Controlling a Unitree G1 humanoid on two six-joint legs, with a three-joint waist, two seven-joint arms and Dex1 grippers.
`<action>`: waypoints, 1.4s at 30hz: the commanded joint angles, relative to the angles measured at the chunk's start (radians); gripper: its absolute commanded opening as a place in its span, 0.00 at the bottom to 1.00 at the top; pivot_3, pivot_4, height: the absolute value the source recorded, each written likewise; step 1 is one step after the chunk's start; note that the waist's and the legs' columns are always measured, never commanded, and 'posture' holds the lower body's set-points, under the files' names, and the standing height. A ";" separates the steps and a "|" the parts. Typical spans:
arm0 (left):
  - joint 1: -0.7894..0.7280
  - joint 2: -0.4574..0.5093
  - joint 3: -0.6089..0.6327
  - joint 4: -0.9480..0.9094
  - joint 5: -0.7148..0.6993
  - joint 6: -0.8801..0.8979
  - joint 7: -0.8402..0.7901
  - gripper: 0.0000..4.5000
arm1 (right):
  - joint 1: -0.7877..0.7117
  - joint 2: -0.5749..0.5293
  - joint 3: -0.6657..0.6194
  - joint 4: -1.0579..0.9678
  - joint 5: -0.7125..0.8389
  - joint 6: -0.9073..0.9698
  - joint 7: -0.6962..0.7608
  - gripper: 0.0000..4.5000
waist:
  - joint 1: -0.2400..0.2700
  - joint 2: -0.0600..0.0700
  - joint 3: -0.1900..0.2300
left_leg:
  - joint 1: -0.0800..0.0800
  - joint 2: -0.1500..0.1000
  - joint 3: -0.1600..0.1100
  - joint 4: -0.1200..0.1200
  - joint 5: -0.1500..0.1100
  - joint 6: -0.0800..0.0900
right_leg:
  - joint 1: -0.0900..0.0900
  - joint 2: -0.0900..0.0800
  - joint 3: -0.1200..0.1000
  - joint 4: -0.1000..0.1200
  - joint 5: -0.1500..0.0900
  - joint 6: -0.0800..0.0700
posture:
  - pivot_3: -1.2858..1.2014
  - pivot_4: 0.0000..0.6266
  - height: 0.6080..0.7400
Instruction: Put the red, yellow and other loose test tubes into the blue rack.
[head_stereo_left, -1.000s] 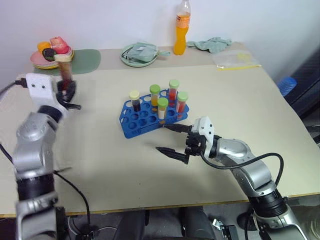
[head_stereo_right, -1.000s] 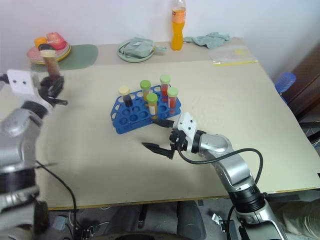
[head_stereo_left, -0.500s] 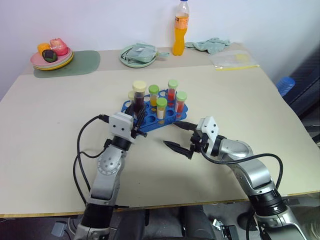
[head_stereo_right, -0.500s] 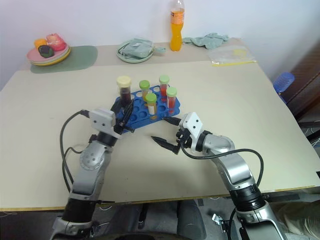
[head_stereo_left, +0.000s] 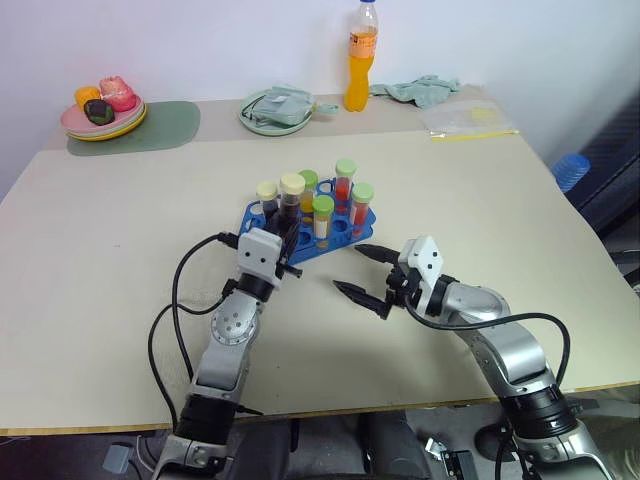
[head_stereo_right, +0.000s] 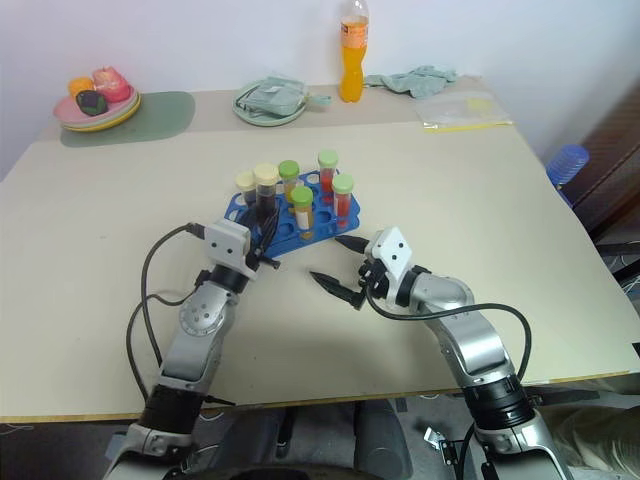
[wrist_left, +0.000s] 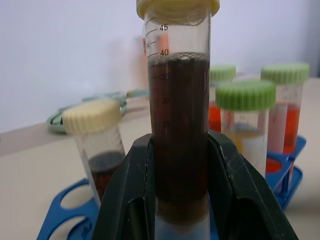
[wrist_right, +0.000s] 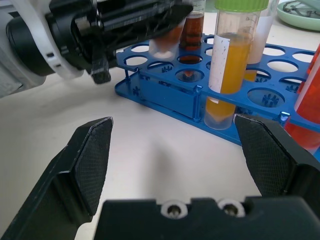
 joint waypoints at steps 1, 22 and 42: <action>0.011 0.008 -0.008 -0.035 0.008 0.027 -0.006 0.18 | -0.003 0.008 -0.013 -0.029 -0.001 -0.028 0.001 0.95 | 0.000 0.000 0.000 | 0.000 0.000 0.000 0.000 0.000 0.000 | 0.000 0.000 0.000 0.000 0.000 0.000 | 0.52 0.24 1.00; -0.020 -0.039 0.019 0.155 -0.076 -0.164 -0.048 0.18 | -0.003 0.009 -0.011 -0.039 0.007 -0.026 0.011 0.95 | 0.001 0.001 -0.001 | 0.000 0.000 0.000 0.000 0.000 0.000 | 0.001 0.000 0.000 0.000 0.000 0.000 | 0.52 0.24 1.00; 0.225 0.134 0.151 -0.241 -0.365 0.037 -0.202 0.83 | -0.004 -0.057 -0.057 -0.076 0.045 0.000 0.074 0.95 | -0.003 0.001 -0.001 | 0.000 0.002 -0.002 0.000 0.000 0.000 | 0.000 0.000 0.000 0.000 0.000 0.000 | 0.52 0.24 1.00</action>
